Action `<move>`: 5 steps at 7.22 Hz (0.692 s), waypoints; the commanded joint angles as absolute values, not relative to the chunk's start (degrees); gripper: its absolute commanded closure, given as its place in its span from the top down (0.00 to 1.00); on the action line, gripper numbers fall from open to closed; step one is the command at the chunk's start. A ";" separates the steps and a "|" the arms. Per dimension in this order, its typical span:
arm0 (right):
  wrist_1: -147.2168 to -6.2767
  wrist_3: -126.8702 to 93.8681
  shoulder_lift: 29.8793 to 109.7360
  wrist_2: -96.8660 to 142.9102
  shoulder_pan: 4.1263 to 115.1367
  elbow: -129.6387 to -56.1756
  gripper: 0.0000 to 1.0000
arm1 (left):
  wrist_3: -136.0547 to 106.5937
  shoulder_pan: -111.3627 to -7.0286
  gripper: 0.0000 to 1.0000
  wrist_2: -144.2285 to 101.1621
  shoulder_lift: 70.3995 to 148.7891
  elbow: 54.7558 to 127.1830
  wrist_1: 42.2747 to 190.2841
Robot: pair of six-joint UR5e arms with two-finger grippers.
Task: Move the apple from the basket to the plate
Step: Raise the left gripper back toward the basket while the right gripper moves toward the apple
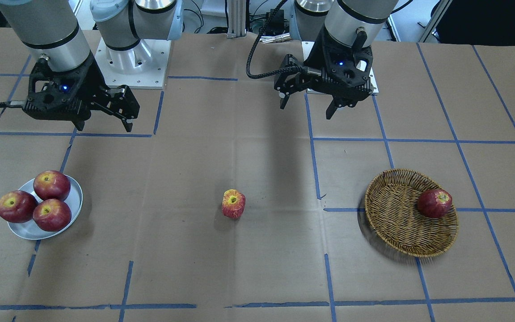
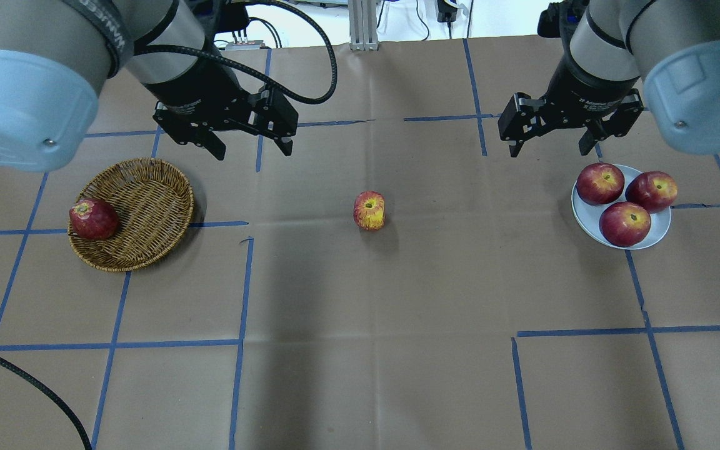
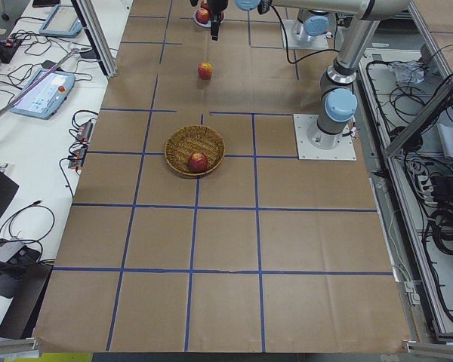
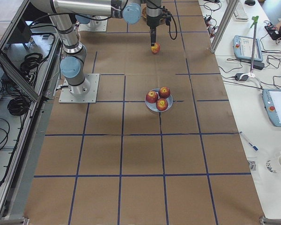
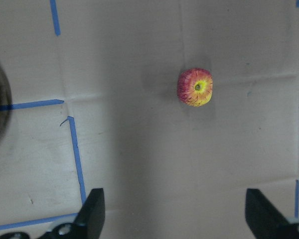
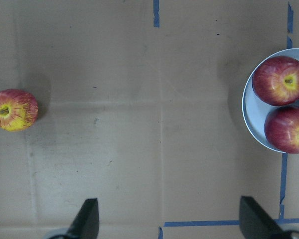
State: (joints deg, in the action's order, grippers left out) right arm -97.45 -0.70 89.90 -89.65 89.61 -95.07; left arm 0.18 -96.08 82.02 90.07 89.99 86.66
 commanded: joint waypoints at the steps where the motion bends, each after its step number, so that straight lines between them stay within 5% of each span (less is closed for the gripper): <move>1: -99.91 -3.32 87.55 -89.82 93.66 -93.96 1.00 | 2.55 -95.27 0.99 88.33 90.00 90.70 86.75; 5: -111.85 -17.82 77.02 -90.35 105.18 -92.64 1.00 | 2.64 -94.75 0.99 88.24 90.44 90.79 86.75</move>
State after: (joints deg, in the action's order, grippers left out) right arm -107.84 -13.85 80.23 -90.29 102.23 -92.76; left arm 2.60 -95.03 88.27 90.31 90.78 86.71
